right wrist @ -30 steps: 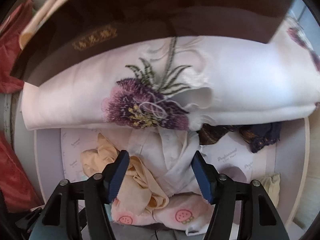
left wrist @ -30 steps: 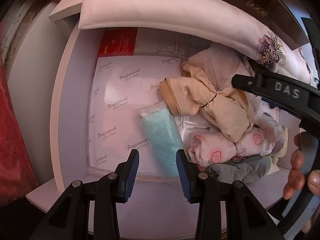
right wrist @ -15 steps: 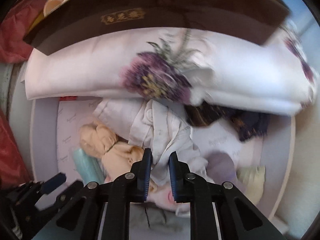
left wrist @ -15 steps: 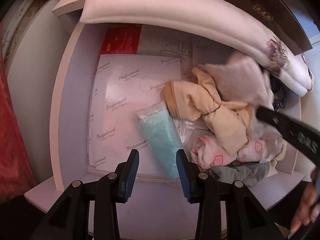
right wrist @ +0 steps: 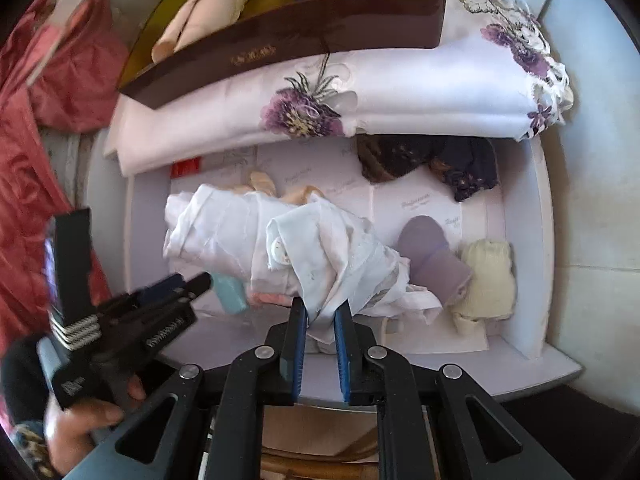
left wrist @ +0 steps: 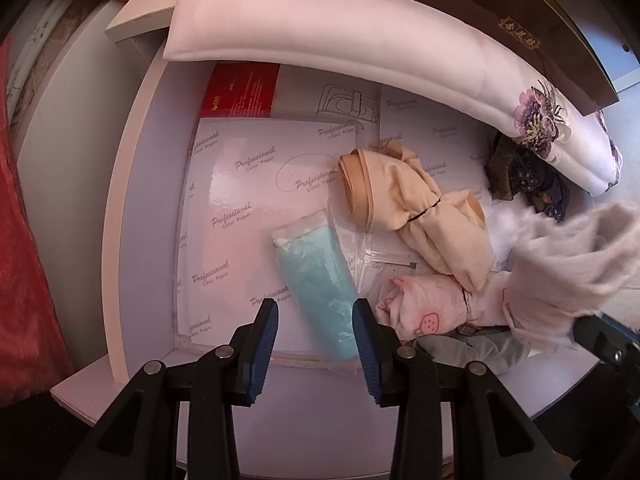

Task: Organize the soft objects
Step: 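Grasp the white cloth in the drawer with the right tool, then lift the white cloth up and carry it into the gold tray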

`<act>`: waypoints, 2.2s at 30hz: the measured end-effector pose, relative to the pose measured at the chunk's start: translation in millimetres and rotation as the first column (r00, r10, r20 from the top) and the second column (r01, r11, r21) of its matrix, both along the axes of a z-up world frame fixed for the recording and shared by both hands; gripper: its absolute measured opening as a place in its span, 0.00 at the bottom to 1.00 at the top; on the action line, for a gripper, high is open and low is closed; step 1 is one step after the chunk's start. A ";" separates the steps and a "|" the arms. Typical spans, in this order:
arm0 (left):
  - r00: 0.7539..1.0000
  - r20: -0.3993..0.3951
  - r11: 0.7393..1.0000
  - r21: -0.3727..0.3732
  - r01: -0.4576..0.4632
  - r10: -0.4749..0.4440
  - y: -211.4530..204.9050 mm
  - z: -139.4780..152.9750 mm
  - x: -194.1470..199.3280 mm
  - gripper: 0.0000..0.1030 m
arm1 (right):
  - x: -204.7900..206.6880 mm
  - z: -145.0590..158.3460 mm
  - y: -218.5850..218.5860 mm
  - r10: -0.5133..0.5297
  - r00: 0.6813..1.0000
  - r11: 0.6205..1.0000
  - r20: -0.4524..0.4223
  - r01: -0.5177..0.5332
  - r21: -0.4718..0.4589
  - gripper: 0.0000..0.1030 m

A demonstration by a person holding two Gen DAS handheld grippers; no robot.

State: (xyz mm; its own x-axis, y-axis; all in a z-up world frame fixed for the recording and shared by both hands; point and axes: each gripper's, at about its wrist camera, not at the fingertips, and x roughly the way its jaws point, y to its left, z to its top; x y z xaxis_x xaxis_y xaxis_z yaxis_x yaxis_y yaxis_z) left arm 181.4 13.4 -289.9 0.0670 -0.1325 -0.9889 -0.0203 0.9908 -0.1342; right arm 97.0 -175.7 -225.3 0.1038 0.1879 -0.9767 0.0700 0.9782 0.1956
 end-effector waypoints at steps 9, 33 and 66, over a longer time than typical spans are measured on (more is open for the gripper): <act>1.000 -0.008 1.000 0.006 -0.002 0.002 -2.8 -1.9 -0.6 0.37 | 20.6 2.0 -8.7 0.068 0.996 0.993 0.060 -0.061 -0.103 0.68; 1.000 -0.030 1.000 0.013 -0.001 0.002 -4.7 -12.7 2.2 0.37 | 103.1 -70.1 12.6 0.248 0.968 0.938 0.041 -0.230 -0.259 0.19; 1.000 0.006 0.999 0.030 0.023 -0.023 -11.3 0.3 1.4 0.37 | 23.7 117.3 -34.6 -0.045 0.952 0.998 0.302 0.029 0.055 0.12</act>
State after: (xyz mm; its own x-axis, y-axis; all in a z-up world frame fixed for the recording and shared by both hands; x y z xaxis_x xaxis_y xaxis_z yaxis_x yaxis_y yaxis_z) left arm 182.8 2.1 -289.6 0.0701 -0.1043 -0.9921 0.0036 0.9945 -0.1043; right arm 120.7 -210.3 -108.0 0.4008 0.2257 -0.8879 0.0361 0.9645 0.2615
